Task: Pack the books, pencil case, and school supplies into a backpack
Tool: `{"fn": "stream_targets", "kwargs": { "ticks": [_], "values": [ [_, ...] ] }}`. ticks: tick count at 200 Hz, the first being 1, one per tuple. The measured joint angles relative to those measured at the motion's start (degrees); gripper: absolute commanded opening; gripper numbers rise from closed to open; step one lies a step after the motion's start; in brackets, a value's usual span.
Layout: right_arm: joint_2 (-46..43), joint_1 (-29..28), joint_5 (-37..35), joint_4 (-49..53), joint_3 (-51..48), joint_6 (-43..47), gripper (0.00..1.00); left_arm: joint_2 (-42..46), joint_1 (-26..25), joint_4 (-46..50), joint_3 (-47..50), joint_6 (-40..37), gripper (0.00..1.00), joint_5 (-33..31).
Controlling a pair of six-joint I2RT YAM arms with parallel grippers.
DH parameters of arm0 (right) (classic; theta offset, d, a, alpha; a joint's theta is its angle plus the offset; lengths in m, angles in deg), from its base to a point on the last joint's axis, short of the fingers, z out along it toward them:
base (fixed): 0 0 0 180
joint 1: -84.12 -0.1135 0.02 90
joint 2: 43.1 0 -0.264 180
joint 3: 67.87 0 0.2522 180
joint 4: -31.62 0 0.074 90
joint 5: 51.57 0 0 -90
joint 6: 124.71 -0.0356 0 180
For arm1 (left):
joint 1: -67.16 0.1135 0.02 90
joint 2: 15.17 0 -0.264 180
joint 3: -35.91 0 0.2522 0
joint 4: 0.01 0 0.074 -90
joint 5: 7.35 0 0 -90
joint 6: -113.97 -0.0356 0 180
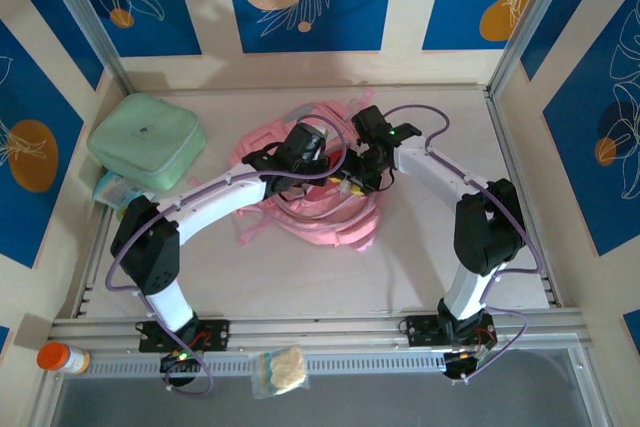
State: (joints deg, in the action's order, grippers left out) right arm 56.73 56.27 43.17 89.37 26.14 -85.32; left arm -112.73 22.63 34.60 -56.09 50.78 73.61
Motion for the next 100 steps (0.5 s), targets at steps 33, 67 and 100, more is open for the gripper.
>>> {"fn": "stream_targets", "kwargs": {
  "ticks": [33,67,100],
  "values": [
    [-0.07,0.22,0.13,-0.20,0.00,-0.24,0.46,0.00,0.00,-0.87,0.33,0.96,0.00,0.57],
    [-0.42,0.55,1.60,0.02,0.00,-0.02,0.53,0.00,0.00,-1.40,0.37,1.60,0.00,1.44],
    [-1.18,0.48,3.39,0.09,-0.04,-0.09,0.53,1.38,0.04,-2.16,1.51,1.88,0.00,1.51]
  ]
}}
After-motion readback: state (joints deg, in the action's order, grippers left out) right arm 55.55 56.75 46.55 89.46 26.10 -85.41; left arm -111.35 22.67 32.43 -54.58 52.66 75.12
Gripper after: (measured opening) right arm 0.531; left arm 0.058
